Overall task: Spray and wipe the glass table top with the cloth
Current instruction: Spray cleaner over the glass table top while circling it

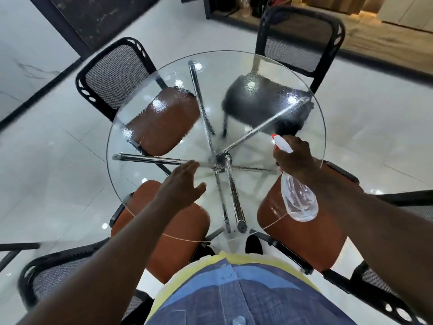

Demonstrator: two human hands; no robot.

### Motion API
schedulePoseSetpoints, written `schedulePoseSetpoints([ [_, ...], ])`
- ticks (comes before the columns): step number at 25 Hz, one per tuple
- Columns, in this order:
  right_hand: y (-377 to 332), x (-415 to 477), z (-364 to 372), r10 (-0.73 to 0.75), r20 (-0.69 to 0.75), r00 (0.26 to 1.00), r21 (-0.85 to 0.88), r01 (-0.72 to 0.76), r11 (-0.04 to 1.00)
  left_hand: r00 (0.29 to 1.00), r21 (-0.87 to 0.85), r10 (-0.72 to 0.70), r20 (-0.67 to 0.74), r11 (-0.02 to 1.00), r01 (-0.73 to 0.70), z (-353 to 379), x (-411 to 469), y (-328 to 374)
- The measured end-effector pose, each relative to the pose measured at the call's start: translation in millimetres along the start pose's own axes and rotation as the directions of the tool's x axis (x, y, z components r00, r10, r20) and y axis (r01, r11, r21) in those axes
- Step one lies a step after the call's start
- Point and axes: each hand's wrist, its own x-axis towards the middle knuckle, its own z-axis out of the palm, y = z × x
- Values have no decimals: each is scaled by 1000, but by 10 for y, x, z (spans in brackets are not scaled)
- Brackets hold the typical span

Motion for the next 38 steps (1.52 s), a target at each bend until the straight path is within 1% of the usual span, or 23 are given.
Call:
schedulePoseSetpoints([
  [2, 146, -50, -112, 25, -20, 999, -15, -25, 1000, 1000, -16, -6, 5, 1000, 6, 79, 2, 95],
  [5, 380, -150, -273, 32, -45, 998, 17, -31, 999, 1000, -11, 0, 19, 1000, 0, 189, -30, 246],
  [10, 837, -372, -320, 88, -19, 996, 30, -87, 996, 998, 13, 24, 53, 1000, -24, 341, -134, 356],
  [12, 953, -562, -295, 167, 19, 986, 74, -168, 983, 998, 19, 40, 50, 999, -41, 386, -181, 340],
  [13, 988, -681, -264, 211, 63, 976, 56, -214, 975, 998, 22, 46, 48, 999, -47, 404, -212, 310],
  [15, 1065, -886, -137, 226, 121, 967, 22, -230, 973, 997, 21, 57, 53, 998, -58, 437, -292, 214],
  [16, 1108, -979, -49, 194, 139, 971, 27, -200, 979, 997, 14, 60, 58, 998, -60, 457, -342, 152],
  [19, 935, -1345, 207, 60, 229, 971, -17, -58, 998, 996, -29, 66, 54, 998, -64, 471, -572, -117],
  [23, 572, -1825, 638, -127, 246, 961, -95, 154, 983, 998, -95, 35, 44, 995, -30, 449, -1005, -596],
  [25, 399, -2006, 911, -134, 308, 942, -124, 180, 976, 999, -109, 19, 31, 994, -15, 451, -1238, -875],
  [27, 232, -2155, 1215, -142, 342, 929, -105, 188, 977, 1000, -119, 11, 17, 993, -8, 445, -1478, -1166],
  [29, 33, -2274, 1421, -153, 333, 930, -45, 178, 983, 1000, -127, 17, 4, 992, -16, 420, -1649, -1378],
  [31, -165, -2408, 1482, -105, 286, 953, 36, 99, 994, 999, -131, 41, -2, 991, -41, 389, -1715, -1459],
  [33, -246, -2498, 1443, -59, 235, 970, 133, 28, 991, 995, -133, 94, -15, 987, -95, 341, -1670, -1426],
  [34, -240, -2546, 1386, -46, 200, 979, 175, 10, 985, 991, -134, 132, -20, 982, -134, 314, -1632, -1368],
  [36, -195, -2639, 1173, -45, 84, 995, 217, 26, 976, 977, -119, 214, -26, 969, -215, 257, -1523, -1160],
  [38, -41, -2700, 880, -13, -31, 999, 259, 20, 966, 955, -84, 297, -30, 951, -298, 198, -1407, -867],
])
